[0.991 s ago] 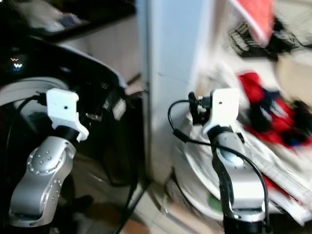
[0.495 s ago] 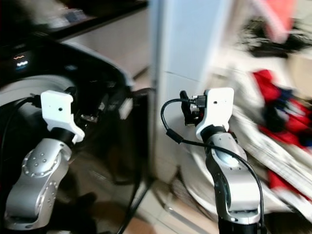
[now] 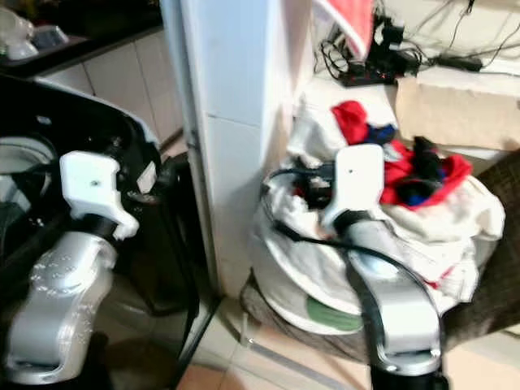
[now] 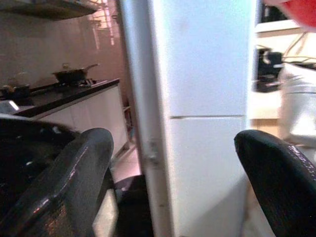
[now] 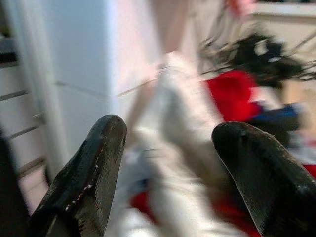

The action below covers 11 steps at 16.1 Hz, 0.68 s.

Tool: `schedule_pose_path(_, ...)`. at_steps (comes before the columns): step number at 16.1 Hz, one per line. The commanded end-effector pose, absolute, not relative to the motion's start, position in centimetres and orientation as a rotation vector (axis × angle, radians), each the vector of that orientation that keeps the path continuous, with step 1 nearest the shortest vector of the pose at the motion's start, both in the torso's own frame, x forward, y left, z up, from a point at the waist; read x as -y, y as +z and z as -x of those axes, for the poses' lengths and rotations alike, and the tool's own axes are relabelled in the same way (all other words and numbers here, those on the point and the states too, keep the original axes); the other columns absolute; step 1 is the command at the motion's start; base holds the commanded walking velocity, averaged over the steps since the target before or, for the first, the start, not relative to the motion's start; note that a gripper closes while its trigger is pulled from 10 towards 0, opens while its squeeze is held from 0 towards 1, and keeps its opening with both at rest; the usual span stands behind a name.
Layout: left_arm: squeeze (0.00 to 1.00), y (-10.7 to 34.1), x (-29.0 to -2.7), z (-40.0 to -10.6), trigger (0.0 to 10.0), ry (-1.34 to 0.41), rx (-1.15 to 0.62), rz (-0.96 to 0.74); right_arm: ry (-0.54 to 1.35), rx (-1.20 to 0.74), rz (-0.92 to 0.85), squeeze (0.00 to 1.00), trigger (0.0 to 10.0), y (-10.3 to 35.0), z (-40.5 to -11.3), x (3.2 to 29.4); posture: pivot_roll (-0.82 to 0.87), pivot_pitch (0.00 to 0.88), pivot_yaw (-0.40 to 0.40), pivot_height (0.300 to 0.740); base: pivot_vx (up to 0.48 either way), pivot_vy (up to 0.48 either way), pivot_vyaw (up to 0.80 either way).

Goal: Clothes washing

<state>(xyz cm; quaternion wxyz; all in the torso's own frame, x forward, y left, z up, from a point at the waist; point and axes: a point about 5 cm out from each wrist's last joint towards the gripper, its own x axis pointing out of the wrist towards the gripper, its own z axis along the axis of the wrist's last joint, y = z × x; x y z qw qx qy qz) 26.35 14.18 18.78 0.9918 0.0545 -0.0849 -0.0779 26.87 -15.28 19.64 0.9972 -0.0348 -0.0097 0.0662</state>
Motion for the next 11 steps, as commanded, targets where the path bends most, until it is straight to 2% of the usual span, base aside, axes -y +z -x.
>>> schedule_pose_path(1,0.00,18.8,-14.9,-26.7,10.0,-0.117,0.159,-0.121,0.143,0.025,0.073,0.00,10.0,20.0,-27.1,15.1,-0.08,0.000,0.014,0.740,0.000,0.000,0.00)
schedule_pose_path(6,0.00,19.7,-15.5,-28.0,10.0,-0.071,0.197,-0.163,0.129,0.055,0.098,0.00,10.0,21.4,-29.0,16.5,-0.08,0.000,0.014,0.740,0.000,0.000,0.00)
schedule_pose_path(11,0.00,19.9,-14.6,-28.7,10.0,-0.123,0.196,-0.192,0.136,0.037,0.198,0.00,10.0,21.7,-31.1,18.0,-0.07,0.000,0.013,0.740,0.000,0.000,0.00)
